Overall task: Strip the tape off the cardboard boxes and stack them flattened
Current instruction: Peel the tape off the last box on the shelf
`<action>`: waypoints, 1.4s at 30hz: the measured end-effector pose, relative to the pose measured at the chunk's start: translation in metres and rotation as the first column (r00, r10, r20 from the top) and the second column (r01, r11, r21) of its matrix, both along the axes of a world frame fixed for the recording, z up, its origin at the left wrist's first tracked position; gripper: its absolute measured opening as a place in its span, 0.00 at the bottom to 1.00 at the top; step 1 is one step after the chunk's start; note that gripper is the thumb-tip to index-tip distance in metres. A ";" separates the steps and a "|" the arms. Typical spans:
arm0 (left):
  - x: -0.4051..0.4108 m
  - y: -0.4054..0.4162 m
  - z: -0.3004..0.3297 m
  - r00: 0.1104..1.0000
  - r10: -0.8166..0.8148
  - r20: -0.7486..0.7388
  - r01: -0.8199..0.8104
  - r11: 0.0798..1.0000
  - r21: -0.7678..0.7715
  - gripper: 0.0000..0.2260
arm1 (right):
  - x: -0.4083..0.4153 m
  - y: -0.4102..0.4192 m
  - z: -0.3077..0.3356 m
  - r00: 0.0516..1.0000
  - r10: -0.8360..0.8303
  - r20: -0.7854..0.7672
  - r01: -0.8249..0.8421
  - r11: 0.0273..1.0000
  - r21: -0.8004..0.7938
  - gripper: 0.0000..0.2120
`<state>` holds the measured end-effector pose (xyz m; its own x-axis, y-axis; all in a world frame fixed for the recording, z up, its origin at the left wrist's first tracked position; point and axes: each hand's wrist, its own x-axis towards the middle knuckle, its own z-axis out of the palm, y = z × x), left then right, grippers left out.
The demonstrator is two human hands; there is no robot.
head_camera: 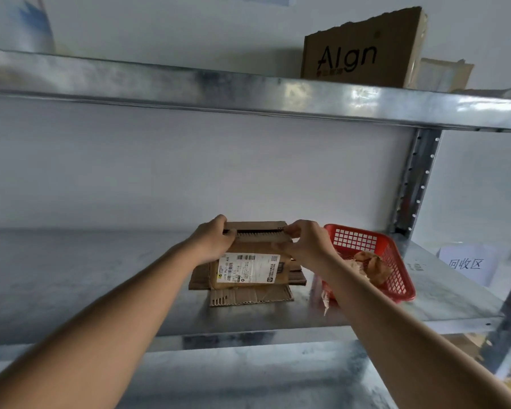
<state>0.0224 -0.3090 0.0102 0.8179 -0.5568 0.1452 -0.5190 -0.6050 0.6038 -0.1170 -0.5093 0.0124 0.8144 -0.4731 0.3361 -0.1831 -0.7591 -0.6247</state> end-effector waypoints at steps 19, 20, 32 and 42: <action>-0.005 0.026 -0.010 0.995 -0.076 0.064 0.097 0.861 -0.499 0.23 | 0.005 0.032 -0.023 0.951 -0.207 0.231 0.134 0.945 0.298 0.13; -0.005 0.026 -0.009 0.995 -0.087 0.055 0.103 0.858 -0.502 0.23 | 0.004 0.032 -0.024 0.948 -0.213 0.235 0.131 0.938 0.321 0.13; 0.003 0.034 -0.005 0.995 -0.082 -0.050 0.040 0.826 -0.563 0.20 | -0.005 0.039 -0.031 0.947 -0.038 0.320 -0.157 0.814 0.560 0.19; 0.000 0.023 -0.015 1.000 0.021 0.021 -0.016 0.977 -0.213 0.65 | 0.008 0.047 -0.027 0.960 -0.126 0.250 0.045 0.951 0.305 0.31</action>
<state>0.0228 -0.2861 -0.0047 0.8226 -0.4961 0.2779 -0.5246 -0.4736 0.7074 -0.1088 -0.4619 -0.0151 0.6675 -0.6473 0.3680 -0.0375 -0.5229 -0.8516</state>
